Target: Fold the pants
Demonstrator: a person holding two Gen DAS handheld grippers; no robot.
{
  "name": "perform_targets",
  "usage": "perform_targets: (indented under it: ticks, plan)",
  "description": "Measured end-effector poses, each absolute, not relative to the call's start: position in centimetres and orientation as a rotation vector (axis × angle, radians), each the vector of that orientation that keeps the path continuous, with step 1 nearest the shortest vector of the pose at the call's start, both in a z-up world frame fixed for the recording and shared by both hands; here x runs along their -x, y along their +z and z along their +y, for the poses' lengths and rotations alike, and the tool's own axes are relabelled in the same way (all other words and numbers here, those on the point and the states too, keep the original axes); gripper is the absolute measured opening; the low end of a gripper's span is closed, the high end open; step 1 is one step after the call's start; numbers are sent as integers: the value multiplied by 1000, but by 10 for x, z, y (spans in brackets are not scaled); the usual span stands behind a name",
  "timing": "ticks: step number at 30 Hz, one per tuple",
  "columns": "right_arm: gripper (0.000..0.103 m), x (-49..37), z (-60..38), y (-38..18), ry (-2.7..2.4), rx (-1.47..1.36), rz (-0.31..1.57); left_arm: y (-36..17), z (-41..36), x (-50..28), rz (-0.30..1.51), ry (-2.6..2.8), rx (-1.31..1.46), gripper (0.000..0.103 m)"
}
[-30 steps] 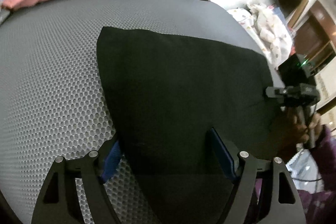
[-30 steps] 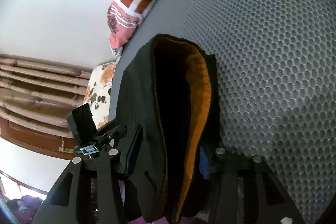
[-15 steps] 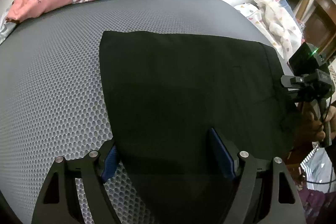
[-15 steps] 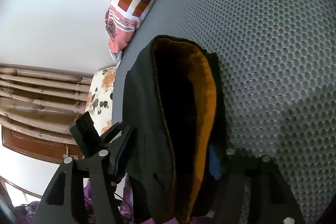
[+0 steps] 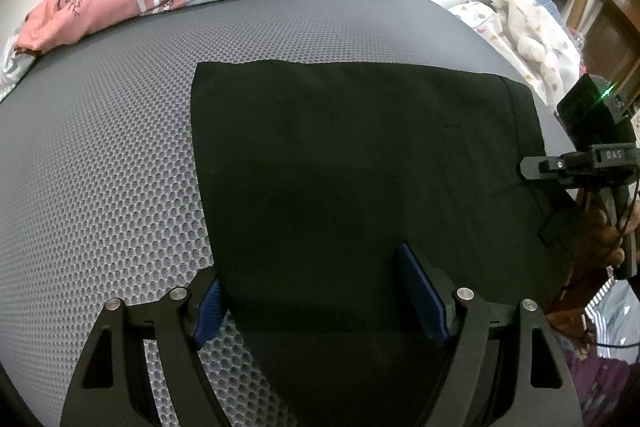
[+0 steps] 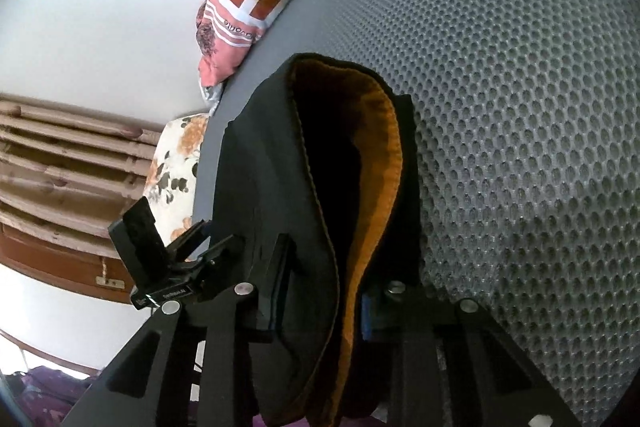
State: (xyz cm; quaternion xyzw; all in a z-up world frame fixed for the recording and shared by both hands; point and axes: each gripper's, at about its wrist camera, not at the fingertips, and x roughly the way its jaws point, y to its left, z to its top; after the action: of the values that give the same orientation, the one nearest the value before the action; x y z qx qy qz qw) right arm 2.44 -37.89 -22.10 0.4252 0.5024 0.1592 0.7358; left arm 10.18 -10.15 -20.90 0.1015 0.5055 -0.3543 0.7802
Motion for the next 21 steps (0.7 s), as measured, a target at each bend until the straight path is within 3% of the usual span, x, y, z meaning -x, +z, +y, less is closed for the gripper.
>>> perform_targets:
  ticks: [9, 11, 13, 14, 21]
  plan:
    - [61, -35, -374, -217, 404, -975, 1098, -209, -102, -101, 1086, -762, -232, 78]
    - [61, -38, -370, -214, 399, -946, 1101, -209, -102, -101, 1085, -759, -234, 78]
    - [51, -39, -364, -210, 375, -861, 1112, -209, -102, -100, 1081, -758, -238, 78]
    - [30, -40, -361, -210, 352, -815, 1128, -209, -102, -100, 1078, -758, -240, 78]
    - [20, -34, -359, -213, 388, -917, 1074, -204, -97, -99, 1064, -754, -238, 66]
